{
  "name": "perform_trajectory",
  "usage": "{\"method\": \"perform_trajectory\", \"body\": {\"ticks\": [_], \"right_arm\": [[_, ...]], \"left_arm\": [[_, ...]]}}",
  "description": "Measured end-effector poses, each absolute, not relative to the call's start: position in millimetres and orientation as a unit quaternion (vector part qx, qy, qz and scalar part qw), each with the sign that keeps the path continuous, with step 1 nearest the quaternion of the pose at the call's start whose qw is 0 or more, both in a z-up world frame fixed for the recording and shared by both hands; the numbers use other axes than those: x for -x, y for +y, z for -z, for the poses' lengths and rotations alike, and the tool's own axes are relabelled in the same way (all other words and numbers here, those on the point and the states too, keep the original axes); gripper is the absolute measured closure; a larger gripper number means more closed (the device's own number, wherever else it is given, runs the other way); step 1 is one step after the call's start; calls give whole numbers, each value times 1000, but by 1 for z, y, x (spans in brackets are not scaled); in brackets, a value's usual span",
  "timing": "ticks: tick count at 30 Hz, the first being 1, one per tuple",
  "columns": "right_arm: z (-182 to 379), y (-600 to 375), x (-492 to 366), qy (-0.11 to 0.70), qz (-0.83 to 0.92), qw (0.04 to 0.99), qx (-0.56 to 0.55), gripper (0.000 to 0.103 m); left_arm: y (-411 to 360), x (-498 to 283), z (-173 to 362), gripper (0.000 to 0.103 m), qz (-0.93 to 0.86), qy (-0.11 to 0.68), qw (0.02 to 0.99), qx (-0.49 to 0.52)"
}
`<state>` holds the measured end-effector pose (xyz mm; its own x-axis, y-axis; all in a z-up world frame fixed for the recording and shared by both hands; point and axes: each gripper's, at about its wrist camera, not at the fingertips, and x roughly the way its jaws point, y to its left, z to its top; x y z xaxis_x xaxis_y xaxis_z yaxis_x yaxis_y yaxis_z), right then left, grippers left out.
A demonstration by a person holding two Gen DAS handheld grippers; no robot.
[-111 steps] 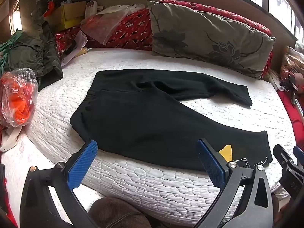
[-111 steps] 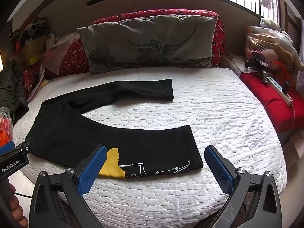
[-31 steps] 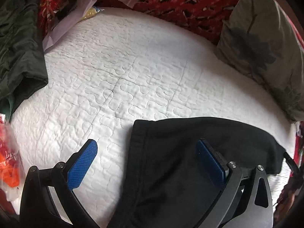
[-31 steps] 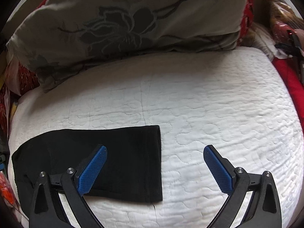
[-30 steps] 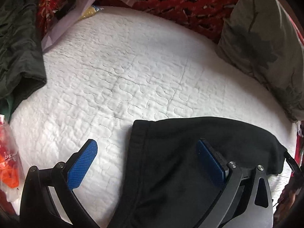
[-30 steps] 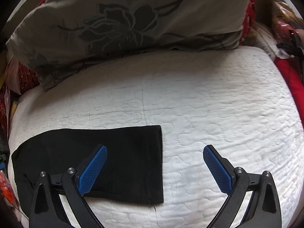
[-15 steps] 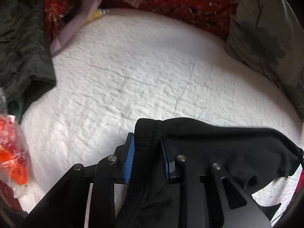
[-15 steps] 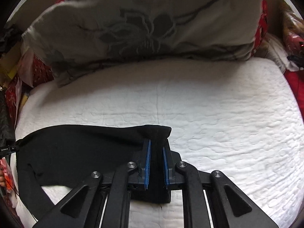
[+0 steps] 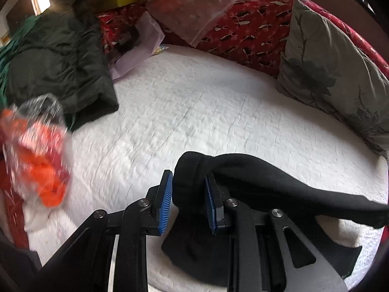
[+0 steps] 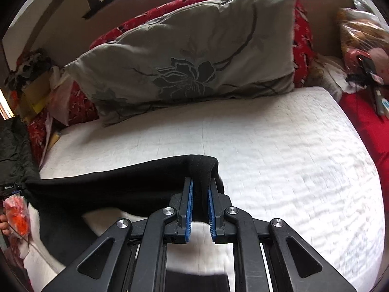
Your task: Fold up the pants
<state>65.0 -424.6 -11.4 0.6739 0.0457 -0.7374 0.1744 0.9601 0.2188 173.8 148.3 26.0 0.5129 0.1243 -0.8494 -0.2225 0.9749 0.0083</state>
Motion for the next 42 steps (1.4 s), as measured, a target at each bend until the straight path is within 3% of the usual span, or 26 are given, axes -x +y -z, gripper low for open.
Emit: {"method": "perform_trajectory", "body": {"ticks": [9,13,20,24,27,35,42], "right_arm": [[55,-407,30,435,8,889,-142,92],[74,-396,56,458,14,882,-113,87],[65,-411,92,455,39,880,-132,67],[53,-432,106,441,48,875,-197,64],[49,-438,104,436,35,860,-265,51],[81,-400,69,474,-54,771,-421,46],[115,-362,34,498,-68,719,-480,46]], "left_arm": [[170,-109,43,80,-111,546,825,90],[186,-89,61,79,-97,563,807,149],[210,-60,43,79,-79,532,806,249],[198,-55,34,73,-48,521,809,268],[177,-62,28,60,-34,523,816,241],[161,-102,39,59,-19,547,798,252],[154,-119,53,59,-23,561,787,254]]}}
